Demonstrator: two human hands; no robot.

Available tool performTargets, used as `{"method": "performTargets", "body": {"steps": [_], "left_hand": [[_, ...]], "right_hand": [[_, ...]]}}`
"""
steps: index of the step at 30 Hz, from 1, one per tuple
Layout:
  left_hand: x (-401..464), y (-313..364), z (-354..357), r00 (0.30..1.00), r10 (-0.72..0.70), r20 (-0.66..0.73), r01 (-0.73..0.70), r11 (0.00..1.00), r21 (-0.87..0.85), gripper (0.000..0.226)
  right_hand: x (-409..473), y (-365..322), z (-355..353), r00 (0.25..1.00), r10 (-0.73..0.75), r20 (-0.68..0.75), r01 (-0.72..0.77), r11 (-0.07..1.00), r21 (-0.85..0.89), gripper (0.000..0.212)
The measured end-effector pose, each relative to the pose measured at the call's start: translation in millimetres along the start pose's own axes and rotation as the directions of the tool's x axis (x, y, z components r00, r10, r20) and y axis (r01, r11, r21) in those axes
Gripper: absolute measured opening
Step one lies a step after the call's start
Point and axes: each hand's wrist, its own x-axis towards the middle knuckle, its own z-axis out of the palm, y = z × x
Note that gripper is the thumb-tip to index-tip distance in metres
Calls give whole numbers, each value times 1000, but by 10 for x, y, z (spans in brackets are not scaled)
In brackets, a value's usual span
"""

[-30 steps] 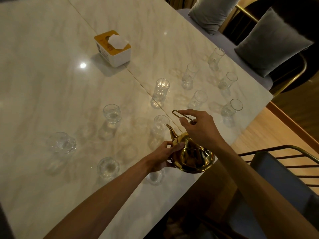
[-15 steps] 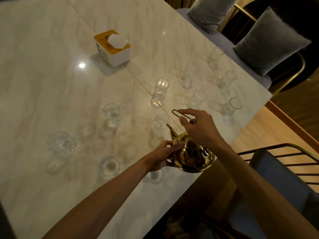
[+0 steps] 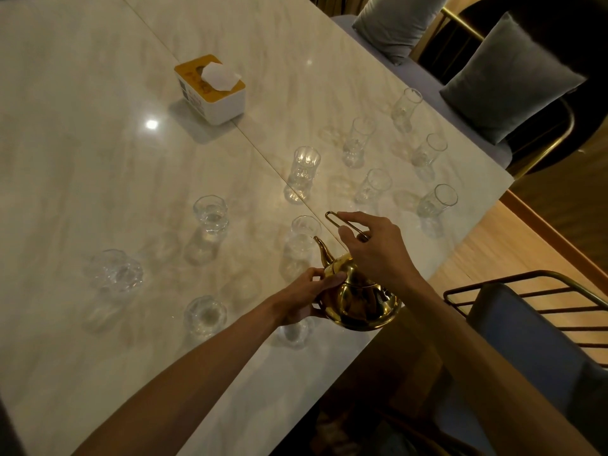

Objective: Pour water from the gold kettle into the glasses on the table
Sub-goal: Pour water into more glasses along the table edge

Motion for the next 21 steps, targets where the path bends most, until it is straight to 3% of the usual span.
{"method": "performTargets", "body": {"steps": [11,21], "left_hand": [[52,-61,-48,1000,17,-16,-16,999,30,87],[64,-61,-106,992,107,-59,-101,990,101,75]], "right_hand": [[-131,192,68,998,-18,-63,23,996,84,34],[-340,402,197,980,52,-194,2,963,268,33]]}}
